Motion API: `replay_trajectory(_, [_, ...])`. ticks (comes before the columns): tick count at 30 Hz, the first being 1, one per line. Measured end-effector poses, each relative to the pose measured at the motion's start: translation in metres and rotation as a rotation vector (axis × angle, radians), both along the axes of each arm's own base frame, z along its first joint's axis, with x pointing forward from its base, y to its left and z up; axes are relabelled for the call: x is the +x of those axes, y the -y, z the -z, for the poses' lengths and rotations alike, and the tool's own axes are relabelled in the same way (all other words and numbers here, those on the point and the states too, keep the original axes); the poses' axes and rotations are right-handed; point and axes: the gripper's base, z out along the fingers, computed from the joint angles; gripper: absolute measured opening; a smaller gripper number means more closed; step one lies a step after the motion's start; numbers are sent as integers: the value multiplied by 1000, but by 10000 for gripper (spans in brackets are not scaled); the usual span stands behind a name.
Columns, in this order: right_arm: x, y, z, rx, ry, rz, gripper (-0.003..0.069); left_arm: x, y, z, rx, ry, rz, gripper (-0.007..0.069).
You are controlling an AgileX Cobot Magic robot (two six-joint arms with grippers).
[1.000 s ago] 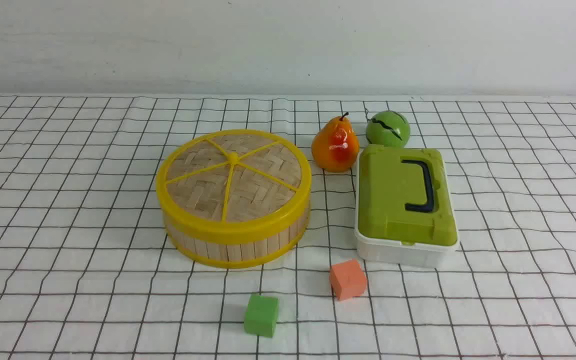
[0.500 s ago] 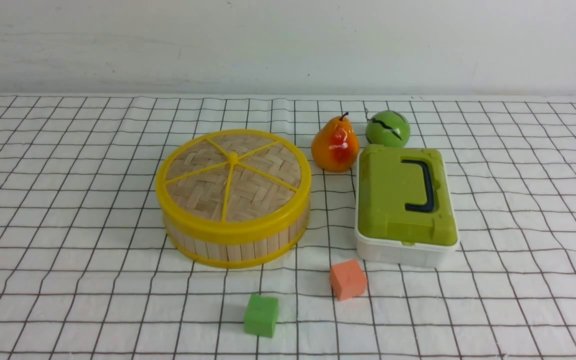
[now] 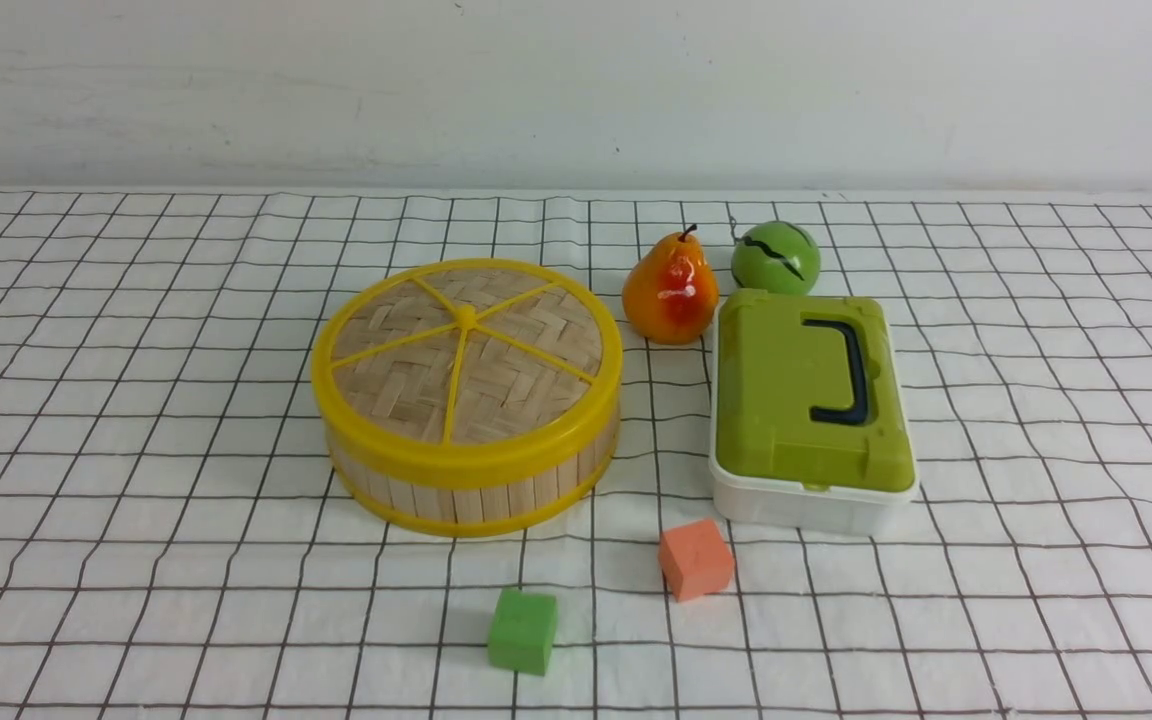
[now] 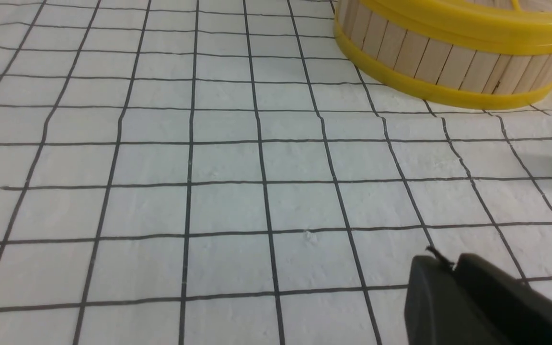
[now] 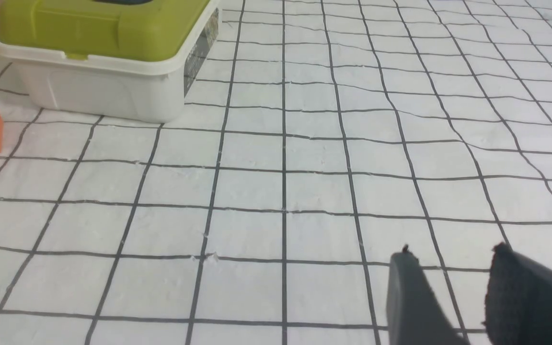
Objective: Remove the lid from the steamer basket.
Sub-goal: Use the left arm to lift the lid of the steamer
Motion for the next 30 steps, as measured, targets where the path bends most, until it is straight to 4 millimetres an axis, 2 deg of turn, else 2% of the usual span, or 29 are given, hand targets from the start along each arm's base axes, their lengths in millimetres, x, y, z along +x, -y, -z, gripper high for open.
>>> replay_trajectory(30, [0, 0, 0, 0, 0, 0, 239, 1, 0, -4, -6, 43, -2, 69])
